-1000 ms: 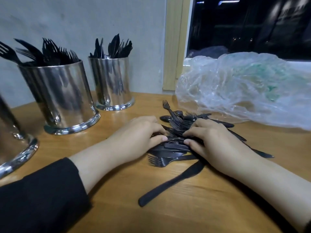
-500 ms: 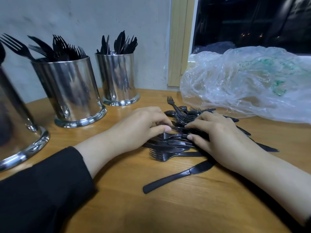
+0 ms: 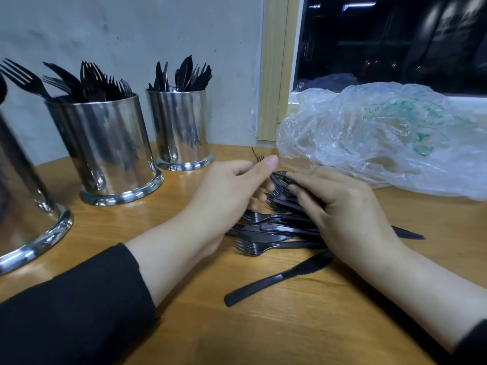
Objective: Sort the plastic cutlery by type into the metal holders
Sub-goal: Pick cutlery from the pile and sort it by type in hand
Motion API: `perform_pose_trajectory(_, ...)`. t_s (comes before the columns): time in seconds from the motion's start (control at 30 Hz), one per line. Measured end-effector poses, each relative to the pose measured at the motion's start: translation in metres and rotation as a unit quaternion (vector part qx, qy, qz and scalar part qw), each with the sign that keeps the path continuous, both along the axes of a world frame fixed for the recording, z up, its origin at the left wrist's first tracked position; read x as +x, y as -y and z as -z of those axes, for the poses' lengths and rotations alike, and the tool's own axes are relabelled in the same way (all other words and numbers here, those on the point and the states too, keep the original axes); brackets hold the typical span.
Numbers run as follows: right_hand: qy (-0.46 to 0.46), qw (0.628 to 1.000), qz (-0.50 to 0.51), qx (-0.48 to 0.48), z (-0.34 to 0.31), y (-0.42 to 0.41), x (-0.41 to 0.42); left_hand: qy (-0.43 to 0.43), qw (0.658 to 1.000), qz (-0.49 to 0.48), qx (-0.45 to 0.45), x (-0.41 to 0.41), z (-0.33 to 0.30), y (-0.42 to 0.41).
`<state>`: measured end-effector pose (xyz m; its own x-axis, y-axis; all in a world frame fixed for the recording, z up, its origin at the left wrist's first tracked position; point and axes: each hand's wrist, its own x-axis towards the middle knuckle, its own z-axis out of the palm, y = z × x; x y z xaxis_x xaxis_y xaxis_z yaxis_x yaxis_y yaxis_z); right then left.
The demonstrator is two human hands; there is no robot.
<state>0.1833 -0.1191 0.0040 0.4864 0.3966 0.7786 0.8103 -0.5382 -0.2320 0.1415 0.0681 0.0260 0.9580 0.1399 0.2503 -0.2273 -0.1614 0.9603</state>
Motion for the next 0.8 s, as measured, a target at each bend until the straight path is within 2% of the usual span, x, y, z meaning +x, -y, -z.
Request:
perform_pose_trajectory(0.07, -0.008, 1.0, -0.02, -0.008, -0.001, -0.005, -0.004, -0.023, 0.995, 0.01, -0.094, -0.001, -0.002, 0.005)
perform_pose_trajectory(0.13, -0.039, 0.998, -0.04, 0.0, -0.004, -0.004, -0.007, -0.022, 0.988, 0.005, -0.151, 0.0, -0.002, 0.002)
perform_pose_trajectory(0.2, -0.065, 0.998, -0.005, 0.021, -0.006, 0.002, -0.001, -0.003, 0.981, 0.0, -0.192, -0.001, -0.004, -0.004)
perform_pose_trajectory(0.27, -0.086, 0.995, 0.059, 0.0, -0.005, 0.014, 0.013, 0.018, 0.977, -0.007, -0.211, 0.0, -0.006, -0.011)
perform_pose_trajectory(0.33, -0.113, 0.983, 0.123, -0.08, -0.002, 0.024, 0.024, 0.033, 0.975, -0.014, -0.219, -0.001, -0.009, -0.015)
perform_pose_trajectory(0.4, -0.143, 0.965, 0.155, -0.154, 0.0, 0.031, 0.031, 0.039, 0.974, -0.021, -0.221, -0.001, -0.01, -0.018)
perform_pose_trajectory(0.47, -0.173, 0.951, 0.175, -0.186, -0.002, 0.032, 0.031, 0.043, 0.974, -0.024, -0.221, 0.0, -0.008, -0.018)
perform_pose_trajectory(0.63, -0.177, 0.948, 0.171, -0.202, 0.002, 0.029, 0.03, 0.023, 0.976, -0.024, -0.215, 0.001, -0.002, -0.015)
perform_pose_trajectory(0.8, -0.177, 0.955, 0.164, -0.174, 0.003, 0.027, 0.027, -0.029, 0.96, 0.008, -0.278, 0.0, -0.004, -0.012)
